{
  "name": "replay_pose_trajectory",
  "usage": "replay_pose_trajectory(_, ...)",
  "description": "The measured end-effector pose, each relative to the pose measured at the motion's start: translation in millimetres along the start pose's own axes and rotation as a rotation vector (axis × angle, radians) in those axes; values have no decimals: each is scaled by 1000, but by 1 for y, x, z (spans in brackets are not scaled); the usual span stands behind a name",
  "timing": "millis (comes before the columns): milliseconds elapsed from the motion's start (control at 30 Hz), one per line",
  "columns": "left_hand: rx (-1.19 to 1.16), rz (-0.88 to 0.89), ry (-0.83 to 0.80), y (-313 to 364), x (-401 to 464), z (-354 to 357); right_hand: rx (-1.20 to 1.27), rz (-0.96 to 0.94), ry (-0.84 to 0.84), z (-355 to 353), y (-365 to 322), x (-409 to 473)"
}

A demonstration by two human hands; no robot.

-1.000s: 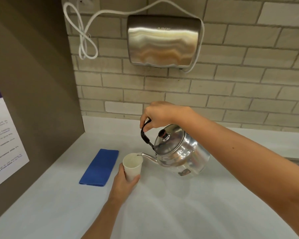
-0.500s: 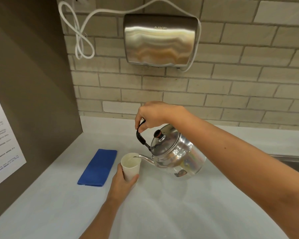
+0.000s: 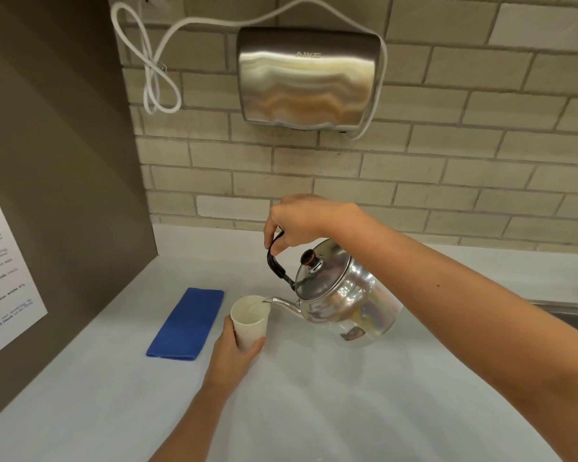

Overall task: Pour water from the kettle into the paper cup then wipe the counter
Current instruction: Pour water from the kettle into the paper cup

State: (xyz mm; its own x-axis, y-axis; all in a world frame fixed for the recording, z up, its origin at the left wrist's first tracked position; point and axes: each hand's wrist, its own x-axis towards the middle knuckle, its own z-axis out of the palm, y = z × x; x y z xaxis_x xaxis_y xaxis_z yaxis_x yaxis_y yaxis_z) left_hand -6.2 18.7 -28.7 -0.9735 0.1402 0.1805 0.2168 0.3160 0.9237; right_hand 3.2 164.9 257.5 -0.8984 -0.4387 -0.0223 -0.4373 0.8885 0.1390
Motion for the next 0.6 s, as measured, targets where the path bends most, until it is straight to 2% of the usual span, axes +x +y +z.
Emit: replay_pose_trajectory(600,18,14,6,-2,1,1,-18,-3,14,-6,1,-6)
